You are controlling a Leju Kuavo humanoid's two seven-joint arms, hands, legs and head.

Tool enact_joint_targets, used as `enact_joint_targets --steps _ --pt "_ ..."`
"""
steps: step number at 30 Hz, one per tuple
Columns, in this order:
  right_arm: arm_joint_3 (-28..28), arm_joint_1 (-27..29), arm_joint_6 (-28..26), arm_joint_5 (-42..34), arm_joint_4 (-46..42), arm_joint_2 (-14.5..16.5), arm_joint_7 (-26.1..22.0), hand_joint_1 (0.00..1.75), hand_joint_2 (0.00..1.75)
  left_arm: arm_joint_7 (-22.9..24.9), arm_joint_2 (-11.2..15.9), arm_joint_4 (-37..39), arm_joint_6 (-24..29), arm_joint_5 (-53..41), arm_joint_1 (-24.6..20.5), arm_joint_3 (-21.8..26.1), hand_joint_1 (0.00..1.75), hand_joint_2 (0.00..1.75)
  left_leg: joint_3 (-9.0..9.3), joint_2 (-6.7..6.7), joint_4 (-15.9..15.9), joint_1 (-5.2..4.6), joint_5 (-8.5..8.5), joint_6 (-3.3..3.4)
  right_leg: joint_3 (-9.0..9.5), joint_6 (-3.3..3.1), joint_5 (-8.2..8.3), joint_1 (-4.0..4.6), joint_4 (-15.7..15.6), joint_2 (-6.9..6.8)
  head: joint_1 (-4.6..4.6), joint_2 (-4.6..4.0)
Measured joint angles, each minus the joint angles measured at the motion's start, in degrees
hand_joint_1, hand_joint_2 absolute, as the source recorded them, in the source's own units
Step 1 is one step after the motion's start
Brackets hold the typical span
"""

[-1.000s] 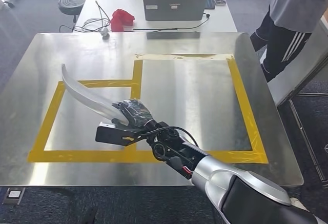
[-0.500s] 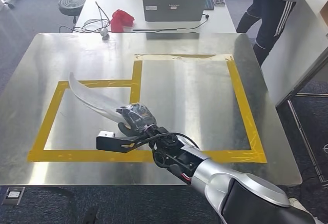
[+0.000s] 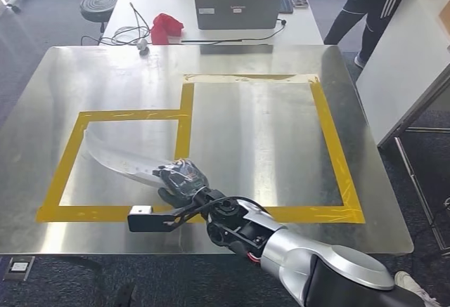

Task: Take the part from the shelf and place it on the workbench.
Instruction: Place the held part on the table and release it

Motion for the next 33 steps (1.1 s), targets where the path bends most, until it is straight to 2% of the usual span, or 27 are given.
enact_joint_targets --steps 9,12,13,16,33 --pt "1.64 0.2 -1.63 -3.19 -0.09 0.0 -1.08 1.75 1.75 -1.07 0.02 0.0 -1.45 0.14 0.17 -0.01 0.0 1.75 0.01 0.0 0.01 -0.01 0.0 0.0 0.01 0.0 0.0 0.0 0.0 0.0 0.0 0.0" --pt "1.75 0.18 -2.56 -4.74 -0.09 0.0 -1.7 0.44 0.44 -1.09 0.02 0.0 -1.52 0.1 0.18 -0.05 0.0 1.75 0.02 0.0 0.01 -0.01 0.0 0.0 0.01 0.0 0.0 0.0 0.0 -0.01 0.0 0.0" --pt "1.76 0.15 -2.78 -5.09 -0.09 0.0 -1.85 0.0 0.0 -1.1 0.02 0.0 -1.58 0.09 0.17 -0.09 0.0 1.31 0.02 0.0 0.01 -0.01 0.0 0.0 0.02 0.0 0.0 0.0 0.0 -0.01 0.0 0.0" --pt "1.79 0.06 -2.98 -5.72 -0.1 0.0 -2.2 0.0 0.0 -1.2 0.01 0.0 -1.79 0.1 0.17 -0.32 0.0 0.0 0.03 0.0 0.01 -0.01 0.0 0.0 0.02 0.01 0.0 0.0 0.0 0.0 0.0 0.0" --pt "1.56 0.01 -3.15 -9.03 -0.08 0.0 -4.25 0.0 0.0 -0.95 0.0 0.0 -1.81 1.16 0.14 -0.94 0.0 0.0 0.06 0.0 0.01 -0.01 0.01 -0.01 0.0 0.0 0.0 0.0 0.0 0.0 0.0 0.0"
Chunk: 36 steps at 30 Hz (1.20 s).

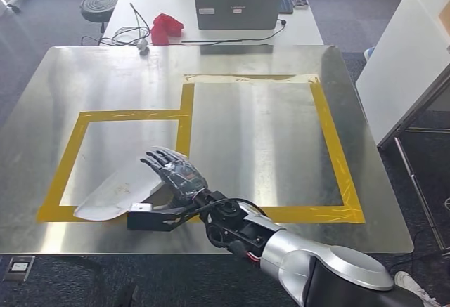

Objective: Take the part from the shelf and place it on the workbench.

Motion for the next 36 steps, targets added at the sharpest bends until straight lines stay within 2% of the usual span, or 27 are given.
enact_joint_targets --steps 4,8,15,20,25,30,36 --pt "-1.04 -0.16 -0.79 -3.47 0.09 0.0 -2.95 0.0 0.0 0.13 0.01 0.0 0.0 0.08 -0.01 -0.01 0.0 0.0 0.0 0.0 0.0 0.0 0.0 0.0 0.0 0.0 0.0 0.0 0.0 0.0 0.0 0.0" --pt "-3.4 -1.4 -1.63 -8.66 0.13 0.0 -7.85 0.0 0.0 0.13 0.01 0.0 -0.02 0.54 0.01 -0.08 0.0 0.0 0.01 0.01 0.0 0.0 0.01 0.0 0.0 0.0 0.0 0.0 0.0 0.0 0.0 0.0" --pt "-11.09 -2.88 -0.84 -15.67 -1.43 -0.4 -15.84 0.0 0.0 -0.84 0.08 0.0 -0.02 1.56 0.33 -0.42 0.0 0.0 0.02 0.02 0.02 0.0 0.01 0.0 -0.02 0.01 0.01 -0.01 0.0 0.01 0.0 0.0" --pt "-19.45 -2.19 2.51 -18.01 -12.41 -4.25 -13.43 0.0 0.0 -1.38 0.29 0.0 -0.02 2.1 1.1 -0.48 0.0 0.0 0.05 0.03 0.03 0.01 0.01 0.0 -0.01 0.03 0.02 -0.03 -0.01 0.0 0.0 0.0" --pt "-25.48 0.46 4.53 -19.93 -24.44 -8.21 -12.11 0.0 0.0 -1.52 0.48 0.0 -0.02 2.62 1.41 -0.48 0.0 0.0 0.05 0.04 0.04 0.01 0.01 0.0 -0.02 0.05 0.04 -0.06 -0.02 -0.01 0.0 0.0" --pt "-29.21 3.09 6.14 -20.75 -33.31 -11.01 -11.85 0.0 0.0 -1.75 0.52 0.0 -0.02 3.1 1.5 -0.48 0.0 0.0 0.06 0.08 0.04 0.0 0.01 0.0 -0.02 0.06 0.05 -0.07 -0.02 0.0 0.0 0.0" --pt "-31.45 5.28 8.12 -22.79 -39.62 -12.92 -12.59 0.0 0.0 -2.1 0.54 0.0 0.04 3.78 1.52 -0.48 0.0 0.0 0.09 0.08 0.04 0.0 0.01 0.0 0.01 0.06 0.05 -0.06 -0.02 0.0 0.0 0.0"
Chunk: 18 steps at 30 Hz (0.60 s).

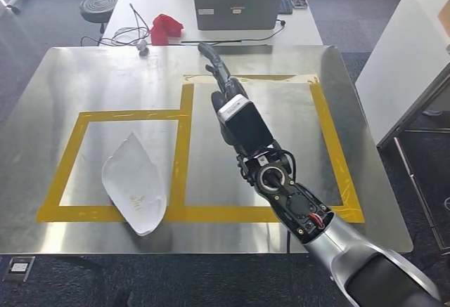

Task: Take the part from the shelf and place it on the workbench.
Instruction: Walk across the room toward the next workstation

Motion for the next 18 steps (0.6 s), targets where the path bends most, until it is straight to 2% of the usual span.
enact_joint_targets --steps 11,18 --pt "-1.55 9.86 5.24 -2.66 -5.47 -3.03 -2.53 0.0 0.0 -1.17 0.19 0.0 0.79 2.8 0.96 0.02 0.0 0.0 0.0 -0.01 -0.03 0.0 -0.01 0.0 0.0 0.01 -0.03 0.01 -0.01 -0.01 0.0 0.0" --pt "-2.24 12.37 5.72 -2.12 -7.49 -4.16 -1.9 0.0 0.0 -1.17 0.27 0.0 0.84 3.06 1.0 0.02 0.0 0.0 0.01 -0.01 -0.03 0.0 -0.01 0.0 0.0 0.01 -0.03 0.01 0.0 0.0 0.0 0.0"
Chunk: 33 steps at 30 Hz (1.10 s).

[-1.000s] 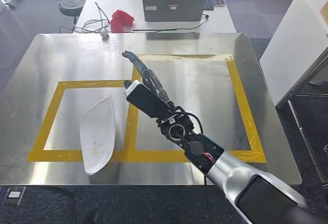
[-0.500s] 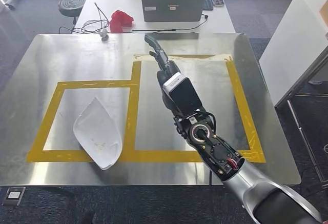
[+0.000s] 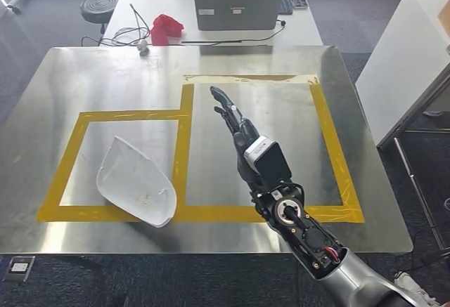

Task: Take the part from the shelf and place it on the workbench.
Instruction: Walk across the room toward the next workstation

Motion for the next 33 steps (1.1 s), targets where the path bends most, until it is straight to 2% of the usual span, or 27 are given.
enact_joint_targets --steps 10,21,24,29,33 --pt "-0.3 6.93 1.32 1.43 -3.73 -2.45 0.57 0.0 0.0 -0.56 0.28 0.0 -0.03 0.06 0.04 0.0 0.0 0.0 -0.01 -0.01 0.0 -0.02 -0.02 0.02 0.0 0.01 0.0 0.0 -0.01 0.0 0.0 0.0" --pt "-0.99 9.48 2.54 1.34 -6.73 -3.86 0.56 0.0 0.0 -0.6 0.47 0.0 -0.14 -0.46 0.05 0.0 0.0 0.0 0.0 -0.01 0.0 -0.02 -0.01 0.01 0.02 0.01 0.0 0.01 0.0 0.0 0.0 0.0" --pt "-0.85 9.63 5.89 0.91 -7.4 -4.02 1.25 0.0 0.0 -0.48 0.5 0.0 -0.22 -0.71 0.03 0.0 0.0 0.0 0.0 -0.01 0.0 -0.03 -0.01 0.01 0.06 0.02 0.0 0.03 0.01 0.0 0.0 0.0" --pt "1.64 8.94 14.45 0.52 -8.14 -3.72 1.29 0.0 0.0 0.55 0.5 0.0 -0.27 -1.52 -0.39 -0.01 0.0 0.0 0.0 -0.03 -0.01 -0.04 -0.01 0.01 0.13 0.02 0.0 0.05 0.01 -0.01 0.0 0.0" --pt "3.6 7.44 17.23 -1.31 -8.16 -3.18 0.8 0.0 0.0 0.59 0.48 0.0 -0.25 -1.28 -0.67 -0.02 0.0 0.0 0.0 -0.03 -0.02 -0.04 -0.01 0.01 0.12 0.01 0.0 0.06 0.01 -0.01 0.0 0.0"
